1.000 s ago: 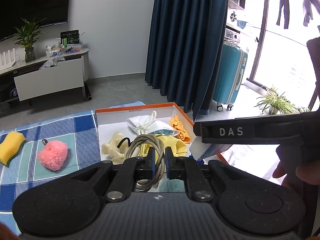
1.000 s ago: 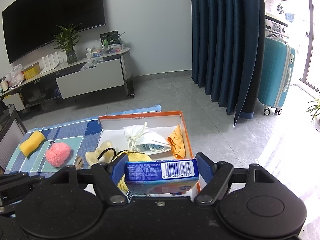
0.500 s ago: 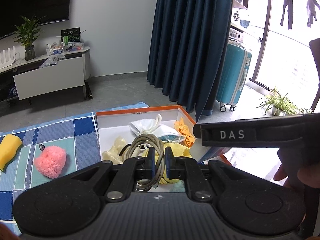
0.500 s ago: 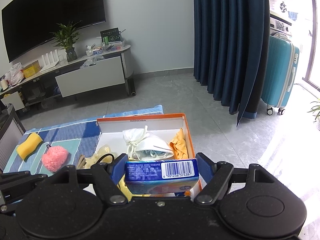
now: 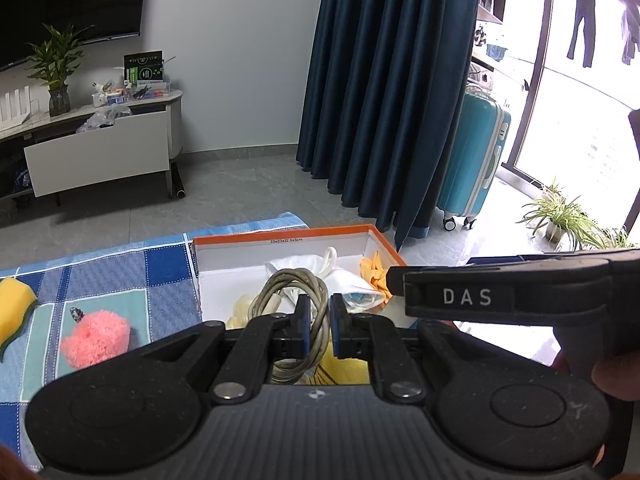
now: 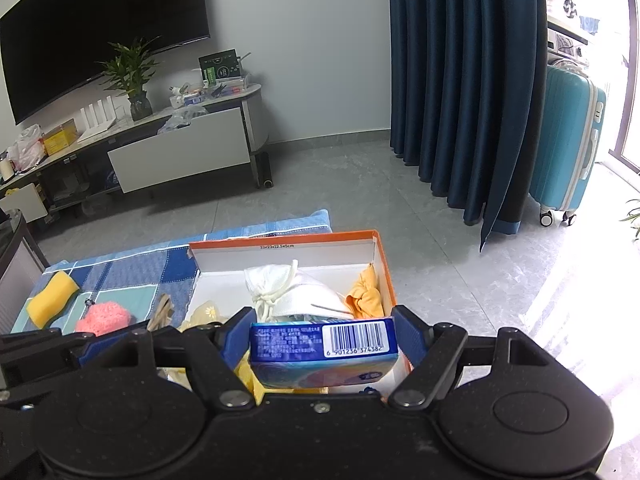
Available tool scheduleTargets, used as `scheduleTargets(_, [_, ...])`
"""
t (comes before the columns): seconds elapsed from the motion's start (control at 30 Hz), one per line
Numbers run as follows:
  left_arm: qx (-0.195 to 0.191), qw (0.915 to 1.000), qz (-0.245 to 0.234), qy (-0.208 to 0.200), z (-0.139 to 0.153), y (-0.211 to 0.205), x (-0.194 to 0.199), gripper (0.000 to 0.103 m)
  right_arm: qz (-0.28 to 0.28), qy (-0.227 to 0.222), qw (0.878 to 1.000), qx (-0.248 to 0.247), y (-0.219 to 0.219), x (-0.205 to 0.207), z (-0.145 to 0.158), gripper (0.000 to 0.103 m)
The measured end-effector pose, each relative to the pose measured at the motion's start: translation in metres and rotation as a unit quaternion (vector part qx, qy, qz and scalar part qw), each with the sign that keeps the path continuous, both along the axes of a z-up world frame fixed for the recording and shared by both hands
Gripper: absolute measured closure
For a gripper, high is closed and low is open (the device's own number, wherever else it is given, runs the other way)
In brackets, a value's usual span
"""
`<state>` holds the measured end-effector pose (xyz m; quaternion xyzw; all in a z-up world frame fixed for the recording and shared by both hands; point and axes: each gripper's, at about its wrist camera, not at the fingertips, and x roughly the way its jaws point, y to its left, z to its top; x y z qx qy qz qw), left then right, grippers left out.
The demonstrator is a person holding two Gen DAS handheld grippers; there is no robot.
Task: Organize soft objects
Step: 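Lower the cable into the box with the left tool while the right tool lowers the tissue pack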
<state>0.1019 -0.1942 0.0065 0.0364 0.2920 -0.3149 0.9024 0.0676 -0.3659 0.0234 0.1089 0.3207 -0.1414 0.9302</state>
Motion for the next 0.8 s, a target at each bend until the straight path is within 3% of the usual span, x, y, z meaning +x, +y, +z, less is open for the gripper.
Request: scheduleTargets(0.8, [-0.026, 0.9973, -0.060, 0.033, -0.011, -0.025, 0.021, 0.089, -0.007, -0.019, 1.000, -0.002, -0.016, 0.040, 0.006, 0.013])
